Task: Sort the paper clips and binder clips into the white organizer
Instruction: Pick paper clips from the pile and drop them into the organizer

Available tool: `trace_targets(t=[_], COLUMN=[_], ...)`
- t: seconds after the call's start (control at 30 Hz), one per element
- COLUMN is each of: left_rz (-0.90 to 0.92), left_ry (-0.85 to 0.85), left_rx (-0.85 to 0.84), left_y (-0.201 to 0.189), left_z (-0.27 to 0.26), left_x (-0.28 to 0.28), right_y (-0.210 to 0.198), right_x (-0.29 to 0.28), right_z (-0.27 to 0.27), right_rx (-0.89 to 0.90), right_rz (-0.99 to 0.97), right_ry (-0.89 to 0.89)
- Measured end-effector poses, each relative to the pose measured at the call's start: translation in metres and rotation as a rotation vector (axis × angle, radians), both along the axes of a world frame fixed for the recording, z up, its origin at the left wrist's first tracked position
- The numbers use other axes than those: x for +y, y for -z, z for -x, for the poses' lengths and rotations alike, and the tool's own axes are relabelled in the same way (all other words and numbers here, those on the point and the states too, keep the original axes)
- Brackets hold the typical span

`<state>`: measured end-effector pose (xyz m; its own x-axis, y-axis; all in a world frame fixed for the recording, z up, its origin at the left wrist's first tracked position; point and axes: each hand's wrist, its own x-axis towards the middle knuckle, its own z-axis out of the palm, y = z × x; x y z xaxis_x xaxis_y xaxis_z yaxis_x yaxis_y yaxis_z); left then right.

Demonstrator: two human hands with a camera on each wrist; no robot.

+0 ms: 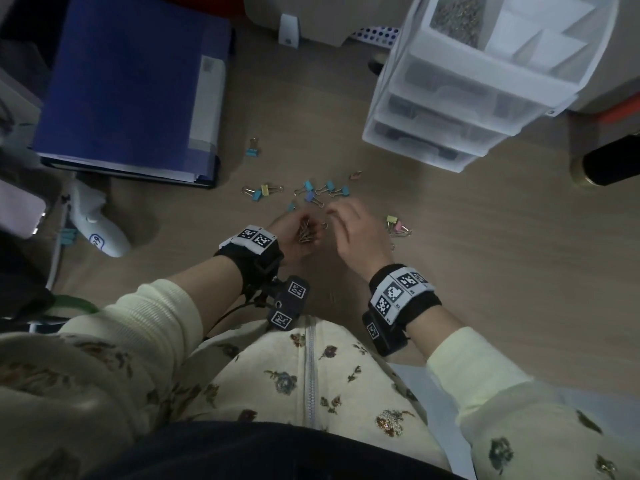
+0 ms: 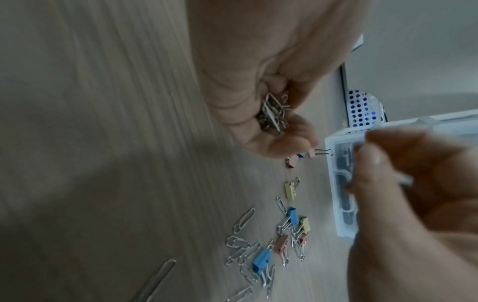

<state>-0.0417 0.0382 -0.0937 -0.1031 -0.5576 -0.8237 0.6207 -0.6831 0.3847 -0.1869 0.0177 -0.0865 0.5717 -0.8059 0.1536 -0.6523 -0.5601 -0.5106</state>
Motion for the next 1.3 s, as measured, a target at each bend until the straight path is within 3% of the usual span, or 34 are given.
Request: trace_targets(t=[0.07,0.13,0.27,0.53,0.77,0.87,1.0,1.07,1.2,1.3], left_rz=[-0.052,-0.067,-0.077,-0.070,-0.054,-0.035,0.025,0.058,0.110,0.101], left_ry=[-0.008,-0.005,-0.019,-0.028,-0.042,-0.040,-0.001,0.021,0.029,0.029], left_rx=[-0.068,-0.090,-0.090,-0.082,-0.090,-0.076,-0.002,0.031,0.061,0.041], left_y=[0.003,0.004,0.005,0.007,0.007,0.009,0.008,0.005,0.002,0.000], left_z=[0.001,0.001,0.001,-0.001,-0.001,-0.002,-0.001,0.001,0.005,0.006], left_x=[-0.002,-0.004,-0.007,-0.009,-0.007,-0.006,-0.005,-0.005,-0.008,-0.009], right_y=[0.004,0.009,0.016,0.023,0.017,0.013,-0.003,-0.011,-0.015,-0.014], right_x=[-0.008,-0.016,-0.020,-0.018,-0.025,-0.021,-0.014,-0.013,-0.011,-0.013], right_z=[0.017,0.032,0.051,0.043,0.038,0.032,0.019,0.009,-0.001,0.010], right_rx=[0.093,0.297,0.573,0.616,0.774,0.714,0.270,0.114,0.009,0.018], right_rz=[-0.017,-0.099,-0.153,0.011,-0.117,-0.138,-0.150,-0.167,-0.148,-0.183], right_ry=[0.101,0.163,0.087,0.023,-0.065,-0.026,0.056,0.001,-0.144,-0.049])
